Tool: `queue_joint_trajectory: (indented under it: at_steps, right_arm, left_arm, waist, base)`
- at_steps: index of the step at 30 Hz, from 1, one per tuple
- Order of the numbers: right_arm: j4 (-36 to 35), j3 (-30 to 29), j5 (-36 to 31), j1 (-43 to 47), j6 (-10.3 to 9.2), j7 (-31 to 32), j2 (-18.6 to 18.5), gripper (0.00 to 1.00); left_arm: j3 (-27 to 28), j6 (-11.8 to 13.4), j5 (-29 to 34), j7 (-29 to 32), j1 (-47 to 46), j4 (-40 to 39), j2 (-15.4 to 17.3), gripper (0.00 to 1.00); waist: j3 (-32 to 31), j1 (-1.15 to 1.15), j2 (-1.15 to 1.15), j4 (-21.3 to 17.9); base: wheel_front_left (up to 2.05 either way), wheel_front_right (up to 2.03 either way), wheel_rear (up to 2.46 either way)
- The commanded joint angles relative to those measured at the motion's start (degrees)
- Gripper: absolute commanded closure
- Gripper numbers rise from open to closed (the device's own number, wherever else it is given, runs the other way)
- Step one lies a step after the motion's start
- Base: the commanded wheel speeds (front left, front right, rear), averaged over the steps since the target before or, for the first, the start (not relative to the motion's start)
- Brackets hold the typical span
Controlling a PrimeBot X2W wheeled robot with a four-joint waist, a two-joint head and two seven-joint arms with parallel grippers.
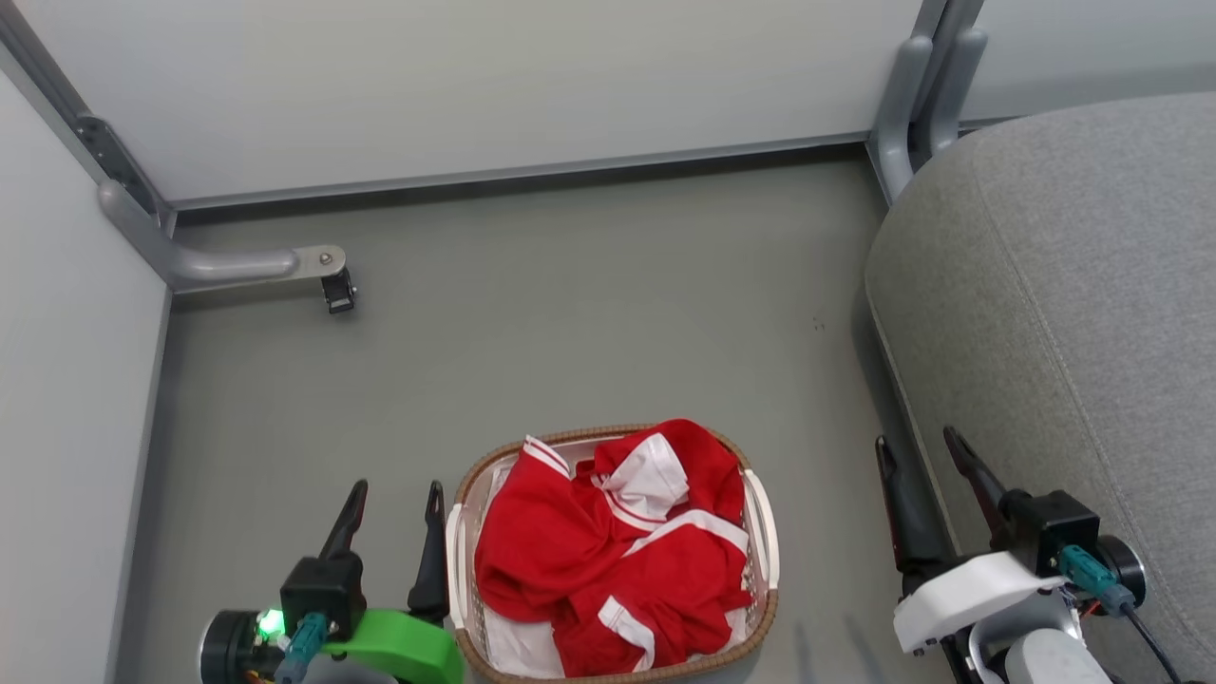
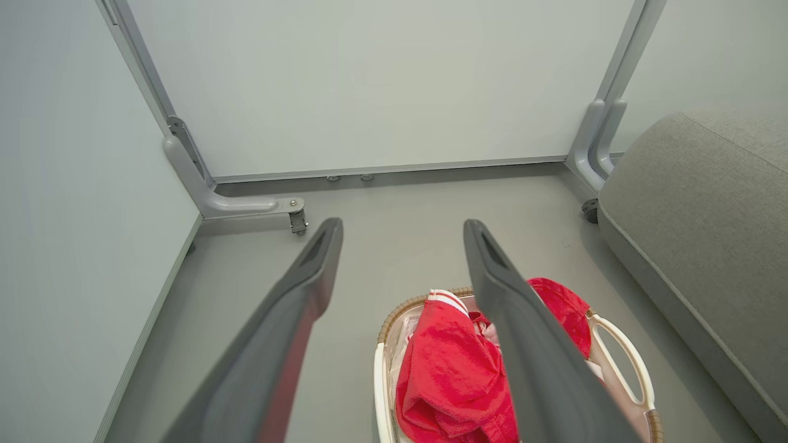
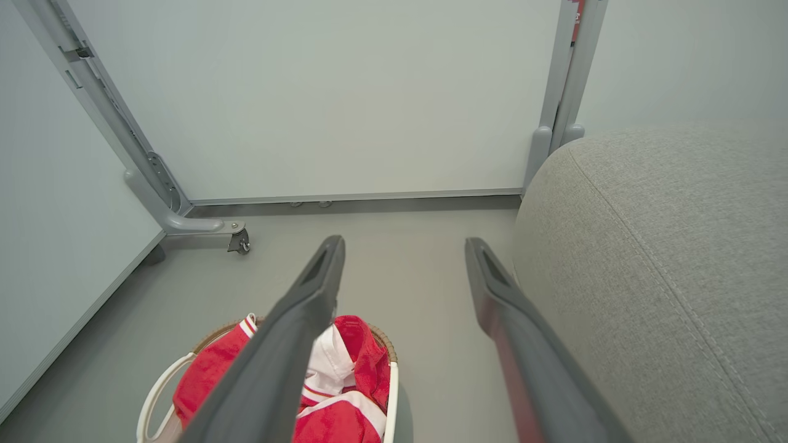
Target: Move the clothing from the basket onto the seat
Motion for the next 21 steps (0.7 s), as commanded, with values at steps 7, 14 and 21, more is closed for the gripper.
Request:
queue_joint_trajectory:
  at_steps: [7, 14, 21]
  right_arm:
    - [-2.2, -0.4, -1.1, -6.2, 0.00, -0.3, -0.3, 0.00]
    - [-3.7, 1.0, -0.4, -13.1, 0.00, -0.3, -0.3, 0.00]
    - [-4.2, 2.1, 0.3, -17.9, -0.01, -0.3, -0.3, 0.00]
  left_arm:
    - [-2.2, -2.8, 4.6, 0.0, -12.2, 4.8, 1.9, 0.00]
    - [-7.2, -5.1, 8.1, 0.2, -26.3, 19.5, 2.8, 0.00]
    - [-10.8, -6.2, 8.4, 2.1, -36.4, 33.8, 2.3, 0.00]
  waist:
    - [13.2, 0.00, 0.00, -0.8]
    - [24.0, 0.00, 0.00, -2.8]
    - [31.8, 0.00, 0.00, -4.7]
  base:
    - [0.00, 0.00, 0.00]
    - [0.00, 0.00, 0.00]
    - [0.00, 0.00, 0.00]
